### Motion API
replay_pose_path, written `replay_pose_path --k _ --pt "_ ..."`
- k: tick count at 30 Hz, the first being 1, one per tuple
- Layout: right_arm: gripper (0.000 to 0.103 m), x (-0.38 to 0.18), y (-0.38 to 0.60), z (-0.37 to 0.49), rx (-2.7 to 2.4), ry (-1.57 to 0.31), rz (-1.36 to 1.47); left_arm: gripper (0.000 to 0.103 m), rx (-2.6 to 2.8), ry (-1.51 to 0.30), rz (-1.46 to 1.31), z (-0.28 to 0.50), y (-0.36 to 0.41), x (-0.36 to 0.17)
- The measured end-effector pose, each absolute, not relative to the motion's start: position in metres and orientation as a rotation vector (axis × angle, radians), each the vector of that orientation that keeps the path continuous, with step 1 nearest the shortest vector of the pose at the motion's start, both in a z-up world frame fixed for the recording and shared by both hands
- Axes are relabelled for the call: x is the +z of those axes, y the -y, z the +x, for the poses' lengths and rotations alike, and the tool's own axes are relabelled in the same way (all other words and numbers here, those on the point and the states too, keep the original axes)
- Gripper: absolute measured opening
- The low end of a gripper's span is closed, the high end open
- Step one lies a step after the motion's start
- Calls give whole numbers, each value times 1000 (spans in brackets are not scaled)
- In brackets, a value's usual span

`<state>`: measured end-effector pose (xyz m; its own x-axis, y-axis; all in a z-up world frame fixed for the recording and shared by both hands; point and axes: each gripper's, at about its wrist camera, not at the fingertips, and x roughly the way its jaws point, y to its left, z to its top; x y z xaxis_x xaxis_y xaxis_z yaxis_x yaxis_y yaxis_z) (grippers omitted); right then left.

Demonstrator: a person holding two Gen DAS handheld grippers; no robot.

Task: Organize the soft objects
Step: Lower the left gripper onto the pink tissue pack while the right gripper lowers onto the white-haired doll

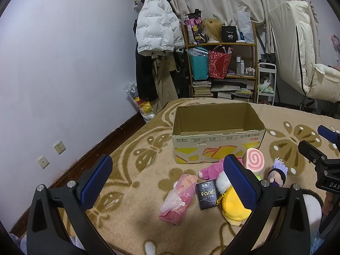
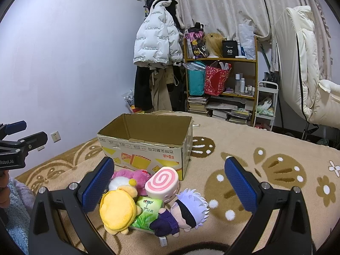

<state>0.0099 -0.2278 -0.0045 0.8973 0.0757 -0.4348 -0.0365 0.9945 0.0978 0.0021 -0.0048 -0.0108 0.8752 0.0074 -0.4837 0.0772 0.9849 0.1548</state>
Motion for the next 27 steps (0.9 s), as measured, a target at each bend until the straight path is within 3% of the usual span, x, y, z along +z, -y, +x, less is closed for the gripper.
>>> replay_pose_path --k 15,27 --pt "103 -2 226 9 67 -459 95 103 -31 -541 186 9 4 -15" --pt "103 -17 224 14 65 -488 95 103 -62 -671 189 38 5 -18"
